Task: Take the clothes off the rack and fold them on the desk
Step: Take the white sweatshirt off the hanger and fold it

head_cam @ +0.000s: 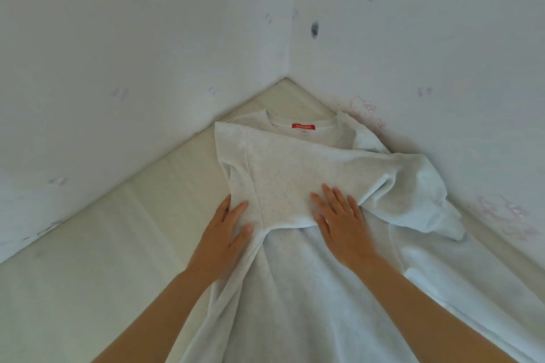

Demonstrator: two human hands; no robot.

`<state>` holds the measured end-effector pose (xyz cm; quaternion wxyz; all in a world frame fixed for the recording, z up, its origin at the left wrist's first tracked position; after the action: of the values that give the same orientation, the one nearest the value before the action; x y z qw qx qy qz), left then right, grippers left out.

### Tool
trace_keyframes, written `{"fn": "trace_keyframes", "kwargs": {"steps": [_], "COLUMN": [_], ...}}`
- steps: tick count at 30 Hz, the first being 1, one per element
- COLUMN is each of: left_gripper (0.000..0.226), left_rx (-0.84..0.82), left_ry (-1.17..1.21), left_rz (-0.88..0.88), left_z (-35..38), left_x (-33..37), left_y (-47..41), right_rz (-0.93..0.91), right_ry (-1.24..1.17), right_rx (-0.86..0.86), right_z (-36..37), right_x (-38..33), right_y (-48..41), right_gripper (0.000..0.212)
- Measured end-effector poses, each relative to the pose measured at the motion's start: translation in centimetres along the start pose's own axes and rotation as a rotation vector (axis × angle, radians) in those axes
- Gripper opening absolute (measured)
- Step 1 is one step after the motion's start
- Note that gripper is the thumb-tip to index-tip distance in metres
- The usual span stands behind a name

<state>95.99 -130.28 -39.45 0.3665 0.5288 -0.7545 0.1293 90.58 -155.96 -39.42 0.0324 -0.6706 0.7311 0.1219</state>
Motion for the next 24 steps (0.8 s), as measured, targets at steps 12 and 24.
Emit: {"fn": "trace_keyframes", "kwargs": {"steps": [12,24], "left_gripper": [0.033,0.024], "left_rx": [0.058,0.168], "left_ry": [-0.222,0.055], "left_rz": [-0.246,-0.284], "left_z": [1.0,-4.3], "left_x": [-1.1,-1.2], "left_y": [15.7,24.9], "right_rz": [-0.079,-0.237], "right_ry": [-0.061,0.042], "right_rx": [0.0,-0.123], "right_z": [1.9,8.9], "right_x": [-6.4,-19.4], "right_y": [14.3,26.4], "right_gripper": [0.056,0.059]}}
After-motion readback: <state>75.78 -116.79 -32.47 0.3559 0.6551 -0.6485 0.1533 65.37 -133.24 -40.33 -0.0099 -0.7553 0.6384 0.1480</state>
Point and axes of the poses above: each hand's wrist, its own y-axis away from the middle knuckle, its own z-axis out of the palm, x = y × z, the point moved 4 cm from there along -y, towards the middle knuckle
